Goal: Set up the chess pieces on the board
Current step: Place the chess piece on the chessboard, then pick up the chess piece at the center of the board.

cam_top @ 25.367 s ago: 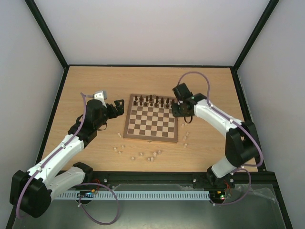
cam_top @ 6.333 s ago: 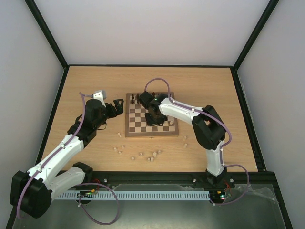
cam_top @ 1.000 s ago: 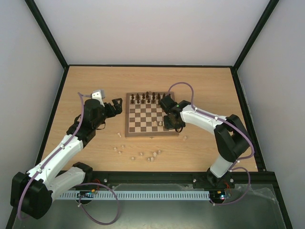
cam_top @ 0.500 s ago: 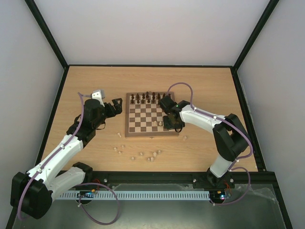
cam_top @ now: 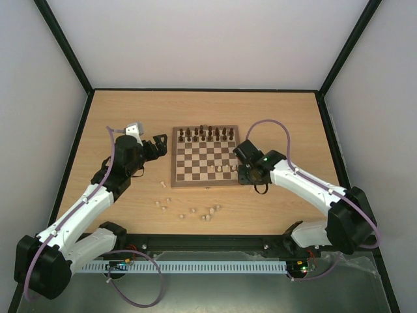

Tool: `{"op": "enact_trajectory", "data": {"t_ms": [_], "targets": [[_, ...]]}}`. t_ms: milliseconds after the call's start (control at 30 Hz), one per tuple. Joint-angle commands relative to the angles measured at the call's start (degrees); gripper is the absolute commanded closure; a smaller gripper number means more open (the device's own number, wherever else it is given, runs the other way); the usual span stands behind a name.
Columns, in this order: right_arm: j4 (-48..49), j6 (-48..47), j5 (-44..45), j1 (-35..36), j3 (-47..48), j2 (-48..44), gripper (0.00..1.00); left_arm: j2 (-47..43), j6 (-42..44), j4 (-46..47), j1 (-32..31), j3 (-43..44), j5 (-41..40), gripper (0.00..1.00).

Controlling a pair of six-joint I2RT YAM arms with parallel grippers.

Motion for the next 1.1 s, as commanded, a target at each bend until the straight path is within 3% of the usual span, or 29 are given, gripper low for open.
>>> {"op": "enact_trajectory", "data": {"t_ms": [0, 600, 1067], "targets": [[-3.6, 4.4, 0.6, -0.2, -6.3, -1.8, 0.65, -0.2, 0.0, -0.1, 0.4, 0.5, 0.3, 0.0], [1.3, 5.1, 0.6, -1.3, -8.9, 5.4, 0.68, -0.7, -0.1, -0.1, 0.4, 0.4, 1.0, 0.01], [4.2, 3.6, -0.9, -2.4, -10.1, 6.4, 0.9, -0.2, -0.1, 0.1, 0.3, 0.4, 0.8, 0.0]]}}
